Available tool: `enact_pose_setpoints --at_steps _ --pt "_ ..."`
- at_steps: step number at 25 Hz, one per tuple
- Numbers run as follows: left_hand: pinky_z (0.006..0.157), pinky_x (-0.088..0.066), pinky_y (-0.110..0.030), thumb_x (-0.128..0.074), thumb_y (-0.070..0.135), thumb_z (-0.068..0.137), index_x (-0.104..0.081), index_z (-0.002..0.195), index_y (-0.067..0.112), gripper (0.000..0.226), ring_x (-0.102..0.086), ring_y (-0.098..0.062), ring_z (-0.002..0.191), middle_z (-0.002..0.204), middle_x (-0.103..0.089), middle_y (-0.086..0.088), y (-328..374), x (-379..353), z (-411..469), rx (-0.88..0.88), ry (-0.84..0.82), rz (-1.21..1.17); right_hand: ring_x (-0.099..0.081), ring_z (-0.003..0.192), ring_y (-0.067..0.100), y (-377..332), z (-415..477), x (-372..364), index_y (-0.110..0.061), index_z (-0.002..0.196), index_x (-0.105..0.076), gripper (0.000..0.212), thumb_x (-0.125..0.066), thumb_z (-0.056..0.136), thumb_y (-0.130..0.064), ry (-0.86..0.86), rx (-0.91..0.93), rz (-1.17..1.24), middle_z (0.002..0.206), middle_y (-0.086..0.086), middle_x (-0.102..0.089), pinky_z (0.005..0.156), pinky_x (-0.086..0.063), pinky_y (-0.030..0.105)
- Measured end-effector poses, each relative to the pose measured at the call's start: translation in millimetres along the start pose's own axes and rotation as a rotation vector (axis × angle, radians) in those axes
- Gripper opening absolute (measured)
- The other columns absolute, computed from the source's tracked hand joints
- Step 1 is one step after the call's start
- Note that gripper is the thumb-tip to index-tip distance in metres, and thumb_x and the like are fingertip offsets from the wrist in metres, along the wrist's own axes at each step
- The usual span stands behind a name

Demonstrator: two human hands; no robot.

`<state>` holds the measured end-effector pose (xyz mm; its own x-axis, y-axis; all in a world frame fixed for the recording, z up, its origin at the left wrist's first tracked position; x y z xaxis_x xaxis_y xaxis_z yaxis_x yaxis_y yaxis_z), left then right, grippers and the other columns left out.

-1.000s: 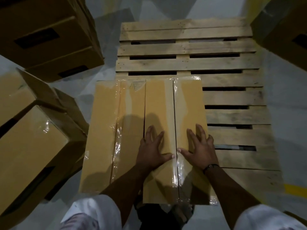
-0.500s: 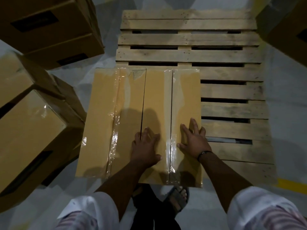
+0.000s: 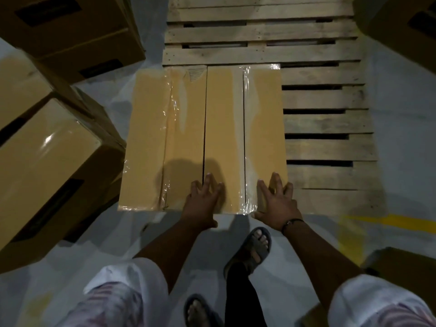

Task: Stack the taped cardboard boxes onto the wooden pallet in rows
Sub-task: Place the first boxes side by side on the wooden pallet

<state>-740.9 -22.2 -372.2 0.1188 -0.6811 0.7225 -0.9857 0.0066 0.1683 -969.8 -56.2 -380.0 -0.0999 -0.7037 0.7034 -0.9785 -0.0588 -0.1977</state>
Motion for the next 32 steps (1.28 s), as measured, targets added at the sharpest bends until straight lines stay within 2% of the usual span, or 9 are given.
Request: enact_pose_setpoints --at_steps 3,5,7,9,13,20,32 --pt "0.113 -0.041 -0.059 -0.089 0.033 0.077 0.002 0.163 0.036 0.126 0.0 -0.048 0.153 0.17 0.019 -0.006 -11 -1 -3 -0.082 0.084 0.109 -0.008 0.145 0.055 7 -12 -16 -0.043 0.159 -0.002 0.103 -0.074 0.085 -0.051 0.067 0.005 0.007 0.163 0.003 0.03 0.11 -0.037 0.063" --pt "0.109 -0.045 -0.058 -0.086 0.039 0.079 -0.002 0.163 0.037 0.119 -0.007 -0.045 0.153 0.172 0.009 -0.007 -22 -5 -6 -0.105 0.128 0.138 -0.016 0.141 0.055 1 -15 -21 -0.044 0.158 -0.005 0.095 -0.071 0.09 -0.039 0.082 0.005 0.008 0.164 0.004 0.025 0.109 -0.038 0.062" --pt "0.106 -0.047 -0.057 -0.085 0.045 0.078 -0.006 0.163 0.039 0.116 -0.009 -0.043 0.153 0.172 0.005 -0.006 -24 -11 -9 -0.12 0.176 0.142 -0.018 0.141 0.054 0 -19 -23 -0.042 0.158 -0.008 0.087 -0.065 0.094 -0.026 0.103 -0.035 -0.011 0.165 0.007 0.023 0.11 -0.037 0.061" --pt "0.107 -0.045 -0.056 -0.082 0.044 0.082 -0.007 0.163 0.039 0.11 -0.01 -0.043 0.153 0.172 0.005 -0.007 -26 -15 -12 -0.128 0.2 0.158 -0.016 0.142 0.054 -4 -19 -23 -0.041 0.158 -0.011 0.085 -0.064 0.095 -0.021 0.105 -0.032 -0.011 0.166 0.008 0.022 0.112 -0.035 0.061" --pt "0.109 -0.044 -0.055 -0.072 0.037 0.092 -0.006 0.162 0.042 0.097 -0.008 -0.039 0.153 0.172 0.007 -0.001 -29 -10 -12 -0.102 0.181 0.18 -0.022 0.141 0.052 0 -14 -24 -0.042 0.157 -0.013 0.086 -0.069 0.093 -0.028 0.126 -0.016 -0.046 0.167 0.007 0.018 0.111 -0.038 0.059" --pt "0.103 -0.049 -0.052 -0.069 0.046 0.094 -0.007 0.162 0.041 0.093 -0.014 -0.037 0.151 0.172 0.006 -0.001 -29 -7 -11 -0.097 0.197 0.252 -0.03 0.136 0.047 2 -10 -21 -0.046 0.155 -0.019 0.085 -0.073 0.089 -0.036 0.19 0.004 -0.049 0.167 0.005 0.011 0.107 -0.043 0.058" --pt "0.095 -0.052 -0.051 -0.065 0.048 0.096 -0.006 0.163 0.039 0.089 -0.021 -0.037 0.147 0.172 0.003 -0.003 -35 -8 -8 -0.128 0.22 0.28 -0.031 0.134 0.047 1 -9 -21 -0.044 0.154 -0.022 0.083 -0.073 0.089 -0.04 0.221 0.016 -0.049 0.168 0.006 0.006 0.107 -0.042 0.058"
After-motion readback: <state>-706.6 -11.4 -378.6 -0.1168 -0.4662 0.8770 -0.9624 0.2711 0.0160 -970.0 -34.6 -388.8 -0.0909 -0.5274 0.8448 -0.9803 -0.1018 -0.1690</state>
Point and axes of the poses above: each hand's wrist, its own z-axis towards the middle knuckle, its own x-axis out of the back of the hand, y = z × x, the point moved 7 cm from there along z, towards the middle knuckle
